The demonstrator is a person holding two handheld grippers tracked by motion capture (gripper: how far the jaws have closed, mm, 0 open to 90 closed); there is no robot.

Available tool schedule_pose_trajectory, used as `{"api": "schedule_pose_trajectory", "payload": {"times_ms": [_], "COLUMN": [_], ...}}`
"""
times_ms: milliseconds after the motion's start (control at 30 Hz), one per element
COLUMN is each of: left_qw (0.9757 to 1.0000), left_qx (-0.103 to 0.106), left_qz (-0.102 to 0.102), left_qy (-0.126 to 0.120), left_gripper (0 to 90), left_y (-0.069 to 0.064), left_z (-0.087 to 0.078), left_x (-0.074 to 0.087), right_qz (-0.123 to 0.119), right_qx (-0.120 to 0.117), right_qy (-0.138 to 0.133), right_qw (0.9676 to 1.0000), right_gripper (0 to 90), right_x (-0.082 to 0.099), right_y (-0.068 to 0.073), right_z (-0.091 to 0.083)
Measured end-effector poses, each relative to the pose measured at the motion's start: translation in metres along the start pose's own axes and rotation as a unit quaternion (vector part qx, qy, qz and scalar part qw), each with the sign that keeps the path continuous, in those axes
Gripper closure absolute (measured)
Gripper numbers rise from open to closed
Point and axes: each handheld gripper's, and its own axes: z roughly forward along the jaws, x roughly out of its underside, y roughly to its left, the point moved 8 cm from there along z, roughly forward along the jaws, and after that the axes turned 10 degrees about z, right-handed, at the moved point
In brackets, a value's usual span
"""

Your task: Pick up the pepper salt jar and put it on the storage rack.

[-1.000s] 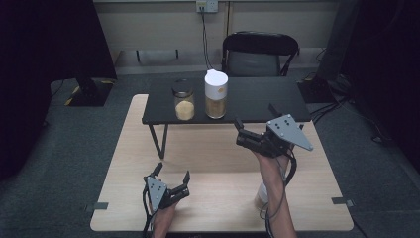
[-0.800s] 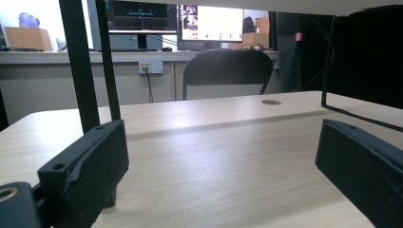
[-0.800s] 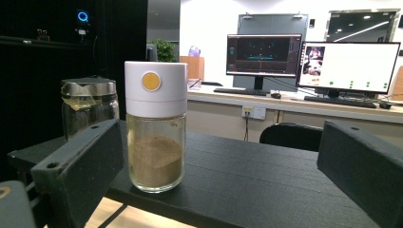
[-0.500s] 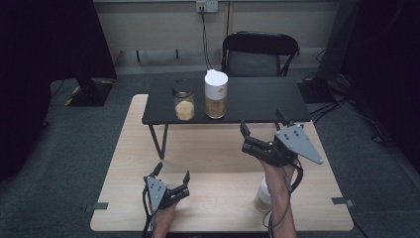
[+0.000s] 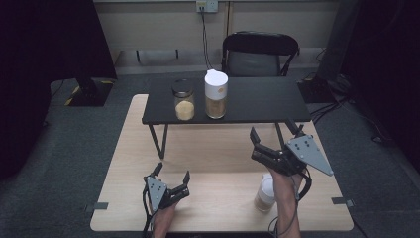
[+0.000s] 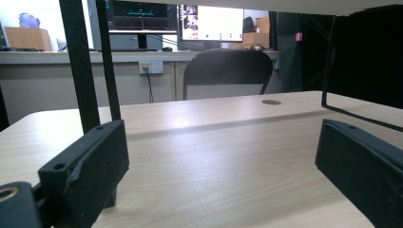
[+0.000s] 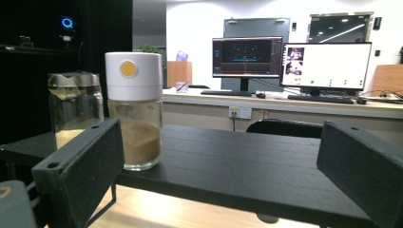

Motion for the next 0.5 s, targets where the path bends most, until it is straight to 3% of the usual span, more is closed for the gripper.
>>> {"api": "schedule_pose_trajectory", "payload": {"times_ms": [500], "left_qw": [1.0], "left_qx": [0.0], "left_qz": [0.0], "left_qy": [0.0], "left_gripper": [3.3], "left_y": [0.0], "left_z": [0.0], "left_x": [0.0], "right_qz": [0.003], "right_qx": [0.022], "right_qy": [-0.004], "right_qw": [0.9997], "right_gripper": [0.8], "right_x": [0.013], "right_y": [-0.02], "right_z": [-0.021]}}
